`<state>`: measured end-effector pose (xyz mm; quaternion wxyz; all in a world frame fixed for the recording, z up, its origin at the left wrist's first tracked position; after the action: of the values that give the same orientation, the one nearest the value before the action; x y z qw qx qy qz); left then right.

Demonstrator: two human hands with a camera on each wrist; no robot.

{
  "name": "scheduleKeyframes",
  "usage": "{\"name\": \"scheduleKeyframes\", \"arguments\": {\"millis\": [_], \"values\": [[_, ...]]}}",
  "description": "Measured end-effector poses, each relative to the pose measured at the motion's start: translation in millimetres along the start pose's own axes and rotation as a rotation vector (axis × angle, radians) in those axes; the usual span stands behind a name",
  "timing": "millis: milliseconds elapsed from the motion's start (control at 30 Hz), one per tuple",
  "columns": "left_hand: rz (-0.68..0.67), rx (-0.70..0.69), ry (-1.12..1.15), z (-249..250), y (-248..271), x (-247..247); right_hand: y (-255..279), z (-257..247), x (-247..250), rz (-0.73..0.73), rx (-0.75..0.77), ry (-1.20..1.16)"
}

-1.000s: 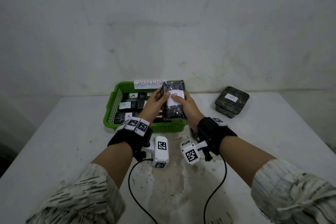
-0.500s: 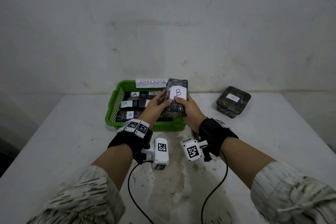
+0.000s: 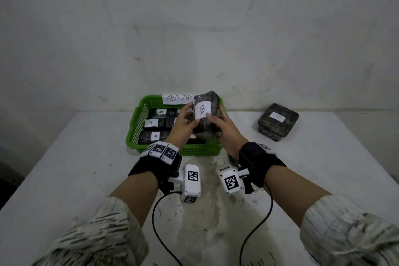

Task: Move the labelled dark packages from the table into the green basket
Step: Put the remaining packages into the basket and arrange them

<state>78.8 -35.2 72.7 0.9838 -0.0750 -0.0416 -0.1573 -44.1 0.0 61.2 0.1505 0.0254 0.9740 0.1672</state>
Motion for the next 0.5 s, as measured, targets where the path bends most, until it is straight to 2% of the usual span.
{"name": "scheduleKeyframes", "arguments": {"millis": [67,200,367,433,500], "values": [[0.013,-0.013,-0.066,0,-6,3,5,-8,1,0.045,0.058,0.032],[0.052,0.101,0.155,7,-9,2,8,-14,4,0.080,0.181,0.129],[0.156,0.149,0.142,4,-12,8,10,-17,5,0.084,0.234,0.207],[0.185,0.124,0.144,4,-11,9,10,-20,8,0.145,0.260,0.178],[0.159,0.121,0.150,2,-9,8,7,-21,10,0.247,0.273,0.156]]}}
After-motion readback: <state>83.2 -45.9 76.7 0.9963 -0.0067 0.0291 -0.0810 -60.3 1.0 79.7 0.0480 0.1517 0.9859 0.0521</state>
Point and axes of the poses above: each hand's wrist, its own y-axis away from the middle knuckle, its own x-axis out of the back of the hand, z = x × y, the point moved 4 cm from there along -y, towards the middle knuckle, and after that the axes turned 11 degrees about -x, right-handed, at the moved point
